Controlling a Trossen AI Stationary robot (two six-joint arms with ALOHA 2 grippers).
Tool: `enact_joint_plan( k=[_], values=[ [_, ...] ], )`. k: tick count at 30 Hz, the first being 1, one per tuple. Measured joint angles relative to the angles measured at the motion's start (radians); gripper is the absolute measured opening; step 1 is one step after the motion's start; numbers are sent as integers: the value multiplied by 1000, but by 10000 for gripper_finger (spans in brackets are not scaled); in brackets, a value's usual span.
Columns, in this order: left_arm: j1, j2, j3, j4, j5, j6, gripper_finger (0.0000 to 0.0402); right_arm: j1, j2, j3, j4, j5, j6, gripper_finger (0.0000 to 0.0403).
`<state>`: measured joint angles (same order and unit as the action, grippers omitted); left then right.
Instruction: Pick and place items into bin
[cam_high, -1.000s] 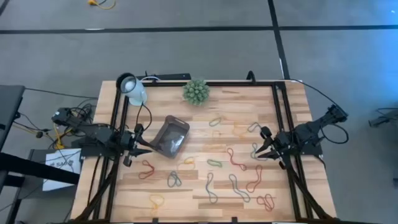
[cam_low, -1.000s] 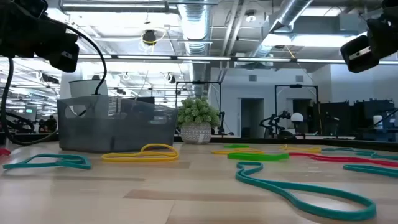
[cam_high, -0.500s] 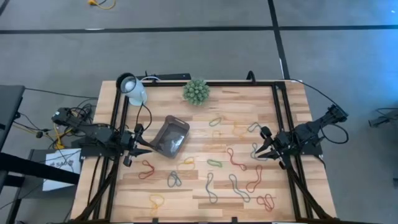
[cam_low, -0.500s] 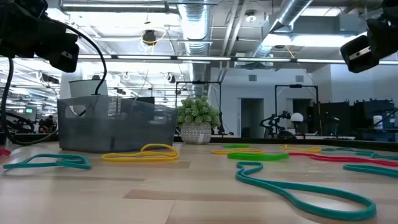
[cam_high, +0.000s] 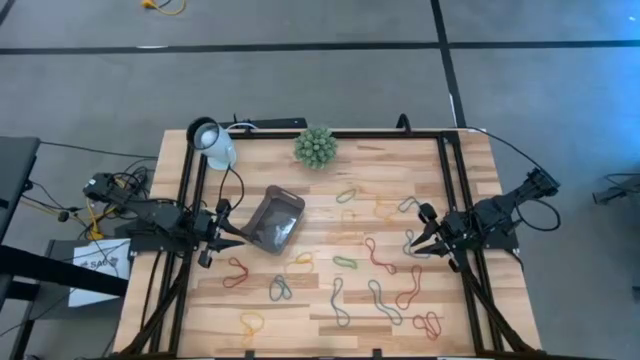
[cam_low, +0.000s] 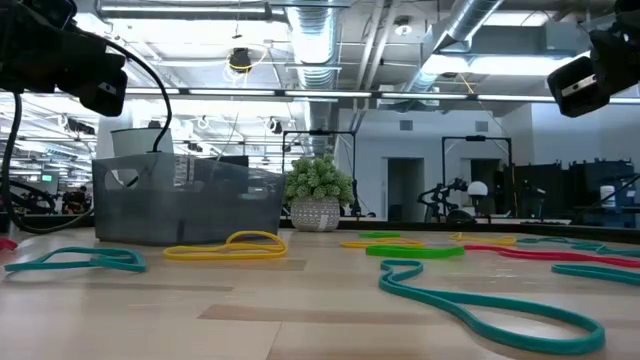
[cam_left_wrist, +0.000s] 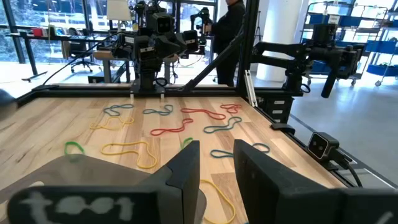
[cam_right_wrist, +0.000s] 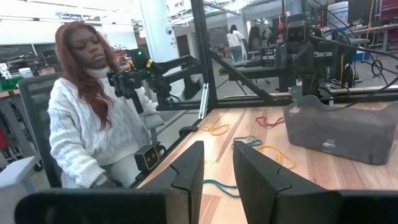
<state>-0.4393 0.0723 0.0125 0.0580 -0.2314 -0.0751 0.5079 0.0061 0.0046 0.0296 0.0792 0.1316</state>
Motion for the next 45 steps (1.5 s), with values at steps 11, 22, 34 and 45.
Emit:
enact_joint_plan(
  k=[11, 22, 34, 45],
  values=[
    [0, 0, 0, 0, 0, 0, 87, 0, 0, 0, 0, 0, 0, 82],
    [0, 0, 0, 0, 0, 0, 87, 0, 0, 0, 0, 0, 0, 82],
    [0, 0, 0, 0, 0, 0, 87, 0, 0, 0, 0, 0, 0, 82],
    [0, 0, 0, 2, -1, 79, 87, 0, 0, 0, 0, 0, 0, 82]
  ],
)
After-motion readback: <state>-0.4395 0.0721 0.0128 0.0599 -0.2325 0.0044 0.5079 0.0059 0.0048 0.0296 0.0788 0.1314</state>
